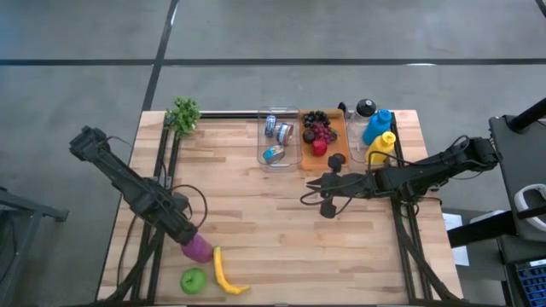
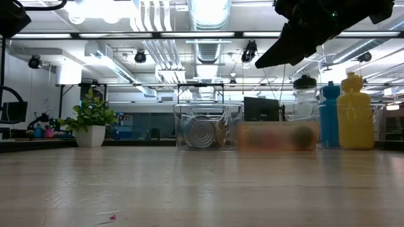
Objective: Pick & Place Food Item
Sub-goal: Put the violet tumbler into the right transparent bin
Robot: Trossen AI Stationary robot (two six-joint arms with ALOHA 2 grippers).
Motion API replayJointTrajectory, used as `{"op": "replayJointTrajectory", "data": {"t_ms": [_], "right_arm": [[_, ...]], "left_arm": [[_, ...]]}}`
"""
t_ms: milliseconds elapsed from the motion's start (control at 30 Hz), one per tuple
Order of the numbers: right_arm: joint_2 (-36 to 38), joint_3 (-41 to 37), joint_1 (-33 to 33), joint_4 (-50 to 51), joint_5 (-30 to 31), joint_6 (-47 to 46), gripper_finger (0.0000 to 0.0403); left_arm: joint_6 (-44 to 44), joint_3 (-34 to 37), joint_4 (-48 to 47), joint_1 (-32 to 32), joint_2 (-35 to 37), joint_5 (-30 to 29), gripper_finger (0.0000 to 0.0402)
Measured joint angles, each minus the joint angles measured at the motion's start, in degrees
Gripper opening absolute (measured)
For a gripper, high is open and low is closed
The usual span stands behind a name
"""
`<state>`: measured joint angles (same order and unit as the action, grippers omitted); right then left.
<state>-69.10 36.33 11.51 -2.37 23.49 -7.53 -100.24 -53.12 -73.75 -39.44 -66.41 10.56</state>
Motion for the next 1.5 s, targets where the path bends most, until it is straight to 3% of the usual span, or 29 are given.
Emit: {"op": "replayJointTrajectory", "data": {"t_ms": [367,767,1500], "right_arm": [[0.0,0.0,0.0,0.0,0.0,-0.5,0.0034],[0.0,0.0,0.0,-0.1,0.0,-1.0,0.0034],[0.0,0.0,0.0,0.0,0.0,-1.5,0.0034]], "left_arm": [[-4.7,0.4,-7.3,0.0,2.4,-5.0,0.0129],[-3.7,2.5,-4.4,0.0,2.6,-4.8,0.0129],[-1.8,-3.4,-3.4,0.0,2.6,-4.6,0.0129]]}}
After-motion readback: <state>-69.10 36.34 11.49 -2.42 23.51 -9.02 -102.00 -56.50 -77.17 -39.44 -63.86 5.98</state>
